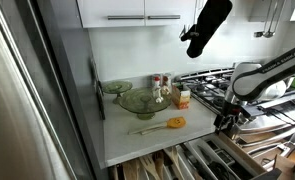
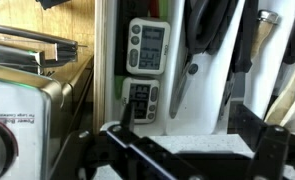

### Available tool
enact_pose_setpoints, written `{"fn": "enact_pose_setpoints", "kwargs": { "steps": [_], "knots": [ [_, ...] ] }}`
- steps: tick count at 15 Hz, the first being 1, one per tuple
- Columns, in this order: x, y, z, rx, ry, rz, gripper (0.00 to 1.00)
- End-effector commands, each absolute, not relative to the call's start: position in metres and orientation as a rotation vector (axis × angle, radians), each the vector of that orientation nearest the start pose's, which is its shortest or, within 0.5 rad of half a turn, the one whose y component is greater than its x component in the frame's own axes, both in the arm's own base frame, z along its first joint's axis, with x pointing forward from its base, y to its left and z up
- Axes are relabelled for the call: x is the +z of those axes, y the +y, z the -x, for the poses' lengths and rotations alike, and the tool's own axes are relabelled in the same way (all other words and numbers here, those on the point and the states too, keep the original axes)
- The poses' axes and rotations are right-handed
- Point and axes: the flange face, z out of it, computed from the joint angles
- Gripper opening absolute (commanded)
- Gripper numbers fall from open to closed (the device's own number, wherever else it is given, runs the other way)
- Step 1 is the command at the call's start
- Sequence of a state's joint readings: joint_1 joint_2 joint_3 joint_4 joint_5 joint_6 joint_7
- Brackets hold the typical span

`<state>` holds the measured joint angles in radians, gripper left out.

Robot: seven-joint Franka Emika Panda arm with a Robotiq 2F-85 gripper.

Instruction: Put the two white objects inside the drawer and then close the drawer

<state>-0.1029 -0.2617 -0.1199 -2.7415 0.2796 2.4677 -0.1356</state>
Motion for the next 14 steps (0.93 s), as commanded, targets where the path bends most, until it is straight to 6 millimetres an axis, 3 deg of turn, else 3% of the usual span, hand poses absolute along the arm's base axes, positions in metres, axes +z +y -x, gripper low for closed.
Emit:
{"fn": "enact_pose_setpoints", "kwargs": {
  "steps": [1, 4, 7, 14],
  "knots": [
    [0.299, -0.083, -0.377, -0.028, 0.444, 2.905, 1.00],
    [0.299, -0.083, -0.377, -0.029, 0.444, 2.905, 1.00],
    [0.298, -0.058, -0.371, 0.058, 0.294, 2.888, 1.00],
    [0.300, -0.029, -0.349, 0.242, -0.248, 2.844, 1.00]
  ]
}}
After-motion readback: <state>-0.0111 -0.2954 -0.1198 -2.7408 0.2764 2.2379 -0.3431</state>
